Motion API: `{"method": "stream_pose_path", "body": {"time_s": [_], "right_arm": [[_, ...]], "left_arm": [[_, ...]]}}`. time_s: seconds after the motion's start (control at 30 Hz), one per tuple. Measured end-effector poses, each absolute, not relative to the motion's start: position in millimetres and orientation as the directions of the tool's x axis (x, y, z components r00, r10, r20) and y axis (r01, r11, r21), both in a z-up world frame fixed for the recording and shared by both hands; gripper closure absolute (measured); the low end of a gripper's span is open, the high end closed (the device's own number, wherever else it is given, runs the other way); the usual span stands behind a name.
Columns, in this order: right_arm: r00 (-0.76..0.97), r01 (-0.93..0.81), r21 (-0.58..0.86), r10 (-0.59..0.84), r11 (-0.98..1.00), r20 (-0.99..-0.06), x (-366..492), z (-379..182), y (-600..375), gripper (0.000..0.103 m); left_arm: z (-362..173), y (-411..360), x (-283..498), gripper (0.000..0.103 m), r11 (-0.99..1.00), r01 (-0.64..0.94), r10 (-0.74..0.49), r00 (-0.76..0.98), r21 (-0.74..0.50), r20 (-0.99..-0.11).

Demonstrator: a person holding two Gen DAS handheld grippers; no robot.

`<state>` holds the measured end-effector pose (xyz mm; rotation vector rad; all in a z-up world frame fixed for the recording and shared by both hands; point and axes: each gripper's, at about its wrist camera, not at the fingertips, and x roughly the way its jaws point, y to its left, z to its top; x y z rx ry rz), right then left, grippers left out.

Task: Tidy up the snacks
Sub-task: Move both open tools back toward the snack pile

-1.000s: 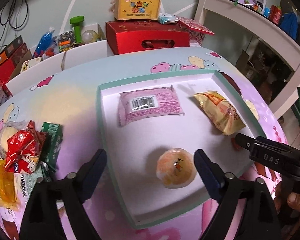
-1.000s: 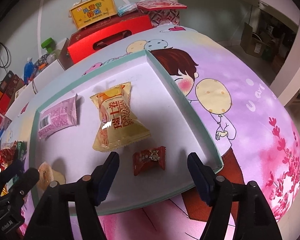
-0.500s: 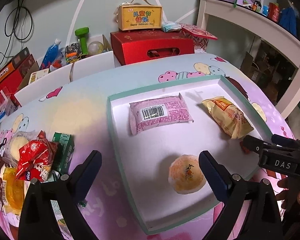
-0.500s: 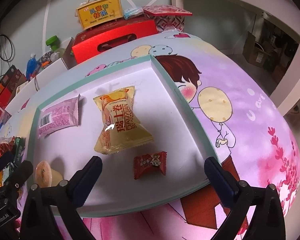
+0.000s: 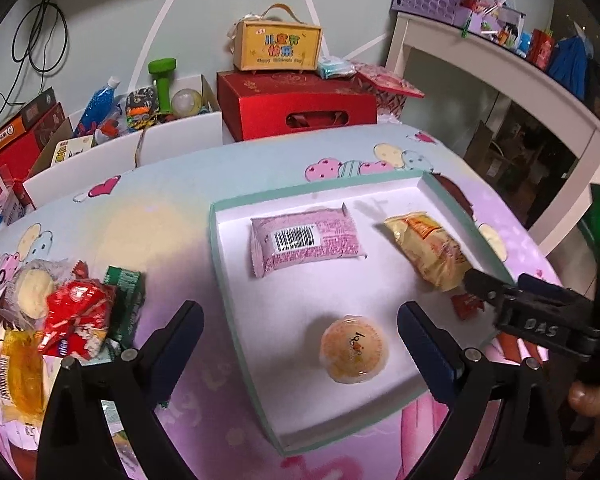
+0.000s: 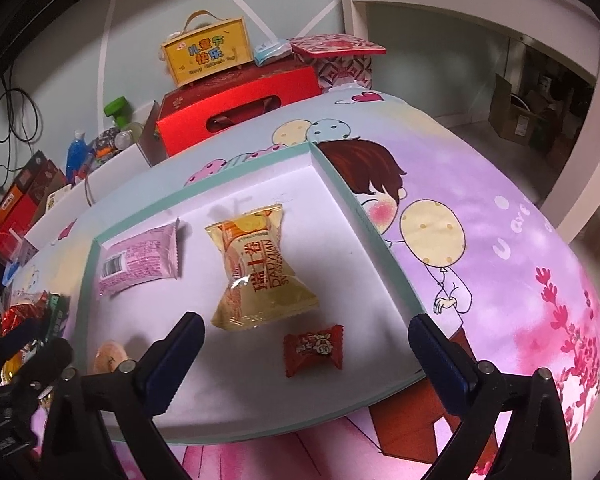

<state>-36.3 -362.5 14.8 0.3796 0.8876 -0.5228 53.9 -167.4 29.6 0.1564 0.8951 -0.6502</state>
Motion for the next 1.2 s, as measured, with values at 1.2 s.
{"method": "stream_pose_path", "body": {"time_s": [1.2], "right_arm": [[0.651,0.068,0.208,0.115,0.976,-0.75,51,19,-139,0.0]], "left_arm": [[33,128,101,0.006,0.976,-0.07,-0.126,0.584,-0.204,-0.802]]}}
